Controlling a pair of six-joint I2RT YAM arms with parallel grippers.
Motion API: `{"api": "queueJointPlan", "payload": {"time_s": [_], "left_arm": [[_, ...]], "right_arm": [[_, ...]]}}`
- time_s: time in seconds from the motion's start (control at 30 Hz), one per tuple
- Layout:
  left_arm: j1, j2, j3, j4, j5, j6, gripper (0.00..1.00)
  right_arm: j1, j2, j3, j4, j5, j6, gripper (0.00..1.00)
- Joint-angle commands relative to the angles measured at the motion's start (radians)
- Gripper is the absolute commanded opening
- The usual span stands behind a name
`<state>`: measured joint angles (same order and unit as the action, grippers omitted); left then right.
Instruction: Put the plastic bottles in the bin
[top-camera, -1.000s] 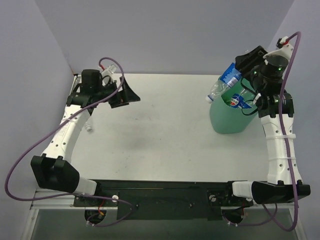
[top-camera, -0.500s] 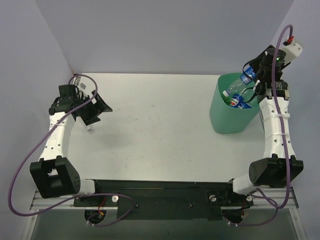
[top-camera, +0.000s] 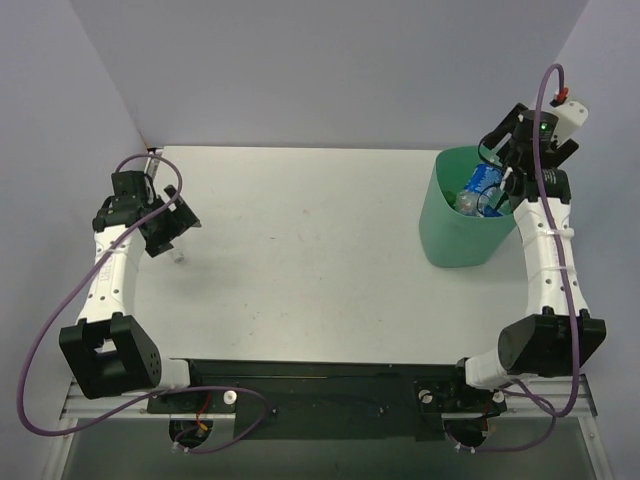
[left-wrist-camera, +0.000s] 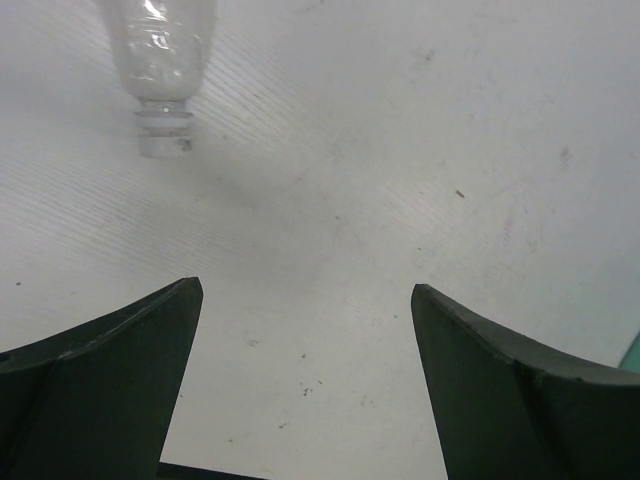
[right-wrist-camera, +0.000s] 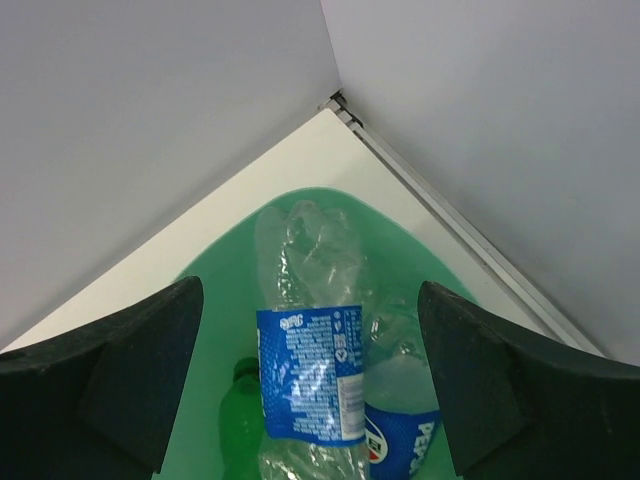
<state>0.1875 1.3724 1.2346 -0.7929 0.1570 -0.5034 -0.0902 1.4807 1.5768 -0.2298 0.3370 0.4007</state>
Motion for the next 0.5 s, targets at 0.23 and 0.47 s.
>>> {"api": "queueJointPlan", "payload": {"time_s": [0.23, 0.47], "left_arm": [[0.01, 0.181, 0.114, 0.031, -0.407, -0.049, 0.97], [0.035, 0.506, 0.334, -0.015, -0.41, -0.032, 0.97]], "right_arm": [[0.009, -0.361, -0.153, -0.059, -0.15, 0.047, 0.83], [0.041, -0.487, -0.276, -0.066, -0.28, 0.101, 0.83]]}}
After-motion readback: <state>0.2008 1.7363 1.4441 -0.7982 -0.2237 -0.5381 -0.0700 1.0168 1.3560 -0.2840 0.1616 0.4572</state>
